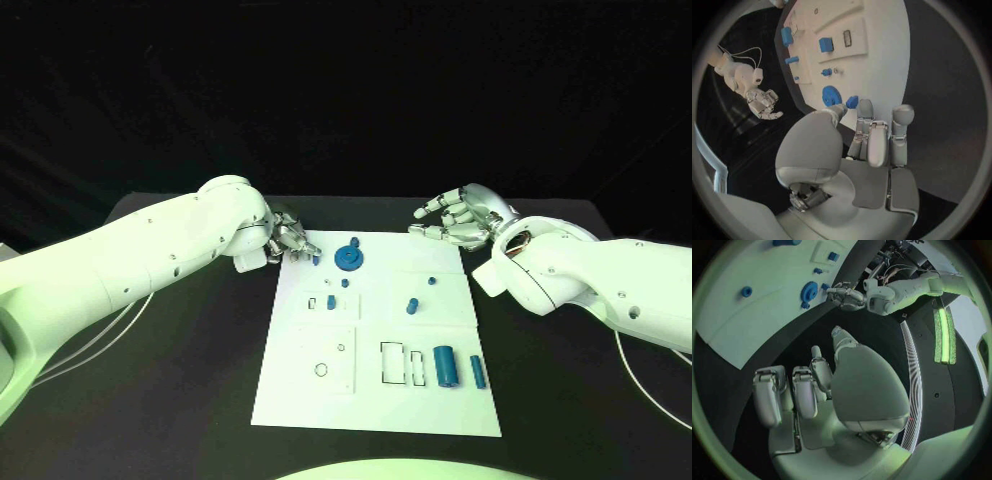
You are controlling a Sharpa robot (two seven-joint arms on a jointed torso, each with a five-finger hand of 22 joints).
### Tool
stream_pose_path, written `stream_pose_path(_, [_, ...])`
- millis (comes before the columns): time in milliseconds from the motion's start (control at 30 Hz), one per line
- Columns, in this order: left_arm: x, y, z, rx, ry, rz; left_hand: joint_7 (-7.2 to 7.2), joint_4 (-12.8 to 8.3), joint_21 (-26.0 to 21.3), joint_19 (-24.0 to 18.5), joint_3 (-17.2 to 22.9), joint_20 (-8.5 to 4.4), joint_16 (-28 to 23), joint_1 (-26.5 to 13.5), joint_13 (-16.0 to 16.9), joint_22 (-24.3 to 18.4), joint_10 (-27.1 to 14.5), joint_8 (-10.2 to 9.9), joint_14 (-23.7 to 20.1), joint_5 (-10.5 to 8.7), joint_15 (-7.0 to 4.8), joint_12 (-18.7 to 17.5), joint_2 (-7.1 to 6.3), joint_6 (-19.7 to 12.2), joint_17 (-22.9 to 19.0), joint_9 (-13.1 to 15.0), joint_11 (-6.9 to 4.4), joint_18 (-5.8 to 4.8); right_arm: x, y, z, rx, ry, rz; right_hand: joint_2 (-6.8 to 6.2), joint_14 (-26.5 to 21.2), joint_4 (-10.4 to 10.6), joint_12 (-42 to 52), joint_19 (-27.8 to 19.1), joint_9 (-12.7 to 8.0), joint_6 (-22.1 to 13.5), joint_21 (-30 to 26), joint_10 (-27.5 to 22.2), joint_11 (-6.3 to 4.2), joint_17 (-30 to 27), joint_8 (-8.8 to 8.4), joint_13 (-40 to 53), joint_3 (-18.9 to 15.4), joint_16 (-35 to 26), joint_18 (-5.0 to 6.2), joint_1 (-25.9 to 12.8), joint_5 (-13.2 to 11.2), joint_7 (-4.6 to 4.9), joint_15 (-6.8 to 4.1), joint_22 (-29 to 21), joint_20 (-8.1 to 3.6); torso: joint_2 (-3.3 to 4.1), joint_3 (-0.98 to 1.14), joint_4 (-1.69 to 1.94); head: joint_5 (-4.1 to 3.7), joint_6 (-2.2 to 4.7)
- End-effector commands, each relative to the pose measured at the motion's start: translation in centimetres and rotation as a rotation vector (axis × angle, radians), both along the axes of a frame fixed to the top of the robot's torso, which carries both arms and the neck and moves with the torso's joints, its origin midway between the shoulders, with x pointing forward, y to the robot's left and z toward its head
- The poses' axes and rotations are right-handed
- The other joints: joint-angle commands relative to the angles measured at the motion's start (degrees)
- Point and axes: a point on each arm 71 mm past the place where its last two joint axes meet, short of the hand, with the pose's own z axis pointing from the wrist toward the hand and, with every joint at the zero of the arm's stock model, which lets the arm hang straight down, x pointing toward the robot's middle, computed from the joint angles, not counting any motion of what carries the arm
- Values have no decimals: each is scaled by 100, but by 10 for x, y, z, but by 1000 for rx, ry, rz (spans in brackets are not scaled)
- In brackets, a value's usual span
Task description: Assemble the parts on the task board
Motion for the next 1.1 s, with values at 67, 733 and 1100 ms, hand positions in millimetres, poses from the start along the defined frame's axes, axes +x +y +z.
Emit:
stream_pose_path(67, [0,-4,2,-18,0,-14,-7,23,42,50,-4,-4,40,44,-16,16,10,52,92,-30,-29,15,-14,33,17,14,-49,-11,0,1,0,-6,-7,12,9,562,15,-1,532,-5,-32,-30,-31,-9,1386,28,139,-34,-28,0,-28,-33,12,-15,1432,-3,0,3,-1,11,-4])
stream_pose_path(733, [-1,-6,1,-17,5,-14,-11,66,117,122,-161,-7,86,-162,-49,129,62,95,122,-37,-31,50,-56,54,83,21,-50,-34,0,1,0,-6,-8,11,9,562,15,-1,532,-5,-32,-30,-31,-9,1386,28,139,-34,-28,0,-28,-33,12,-15,1432,-3,1,4,-3,4,-2])
stream_pose_path(1100, [-2,-7,1,-13,13,-20,-24,66,177,180,-240,-12,124,-266,-56,218,97,117,150,-42,-39,85,-79,77,146,22,-61,-50,1,2,0,-6,-7,12,9,562,15,-1,532,-5,-32,-30,-31,-9,1386,28,139,-34,-28,0,-28,-33,12,-15,1432,-3,4,5,-1,1,-2])
